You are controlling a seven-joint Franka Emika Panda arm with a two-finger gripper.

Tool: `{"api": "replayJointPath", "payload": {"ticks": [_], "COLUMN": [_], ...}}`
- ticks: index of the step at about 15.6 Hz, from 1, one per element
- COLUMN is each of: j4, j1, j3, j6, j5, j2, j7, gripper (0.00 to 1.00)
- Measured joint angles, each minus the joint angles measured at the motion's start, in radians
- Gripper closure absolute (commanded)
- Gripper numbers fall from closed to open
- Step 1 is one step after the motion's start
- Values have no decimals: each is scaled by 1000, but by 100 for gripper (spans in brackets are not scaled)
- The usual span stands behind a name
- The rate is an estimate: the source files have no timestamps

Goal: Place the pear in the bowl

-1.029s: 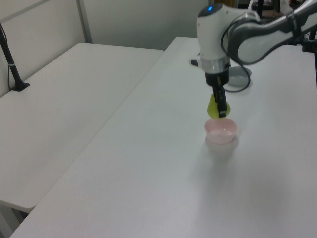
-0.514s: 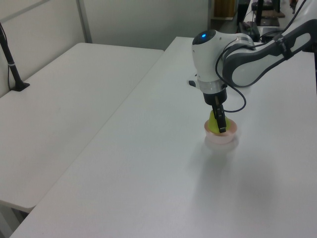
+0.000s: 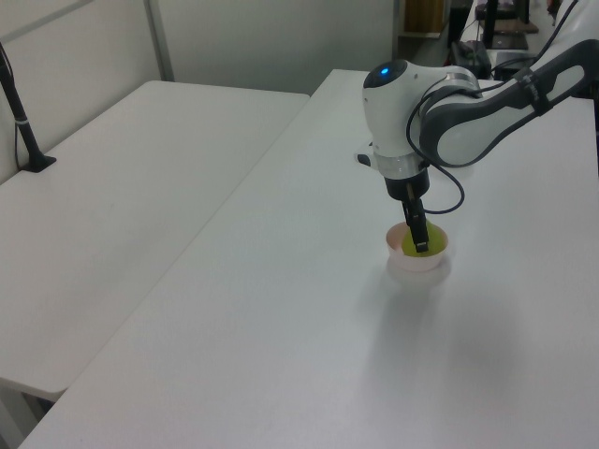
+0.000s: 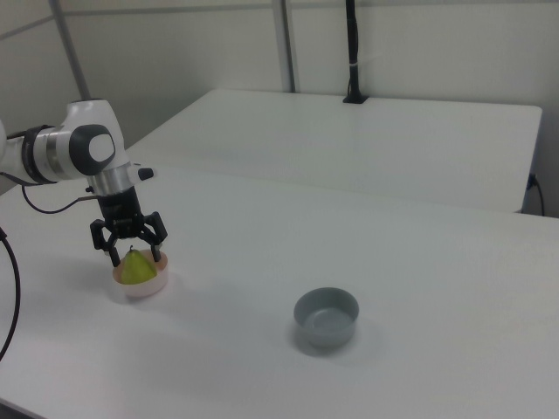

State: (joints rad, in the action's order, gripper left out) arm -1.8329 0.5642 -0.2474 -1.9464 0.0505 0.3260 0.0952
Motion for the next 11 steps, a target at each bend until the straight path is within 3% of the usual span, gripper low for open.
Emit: {"api": "replayJointPath", "payload": {"ticks": [5, 11], "j4": [10, 65], "j1": [-1, -39], "j3": [-1, 6], "j6": [1, 115], "j5": [0, 0], "j2": [-23, -152], "j7": [-6, -61], "gripper": [0, 0]}}
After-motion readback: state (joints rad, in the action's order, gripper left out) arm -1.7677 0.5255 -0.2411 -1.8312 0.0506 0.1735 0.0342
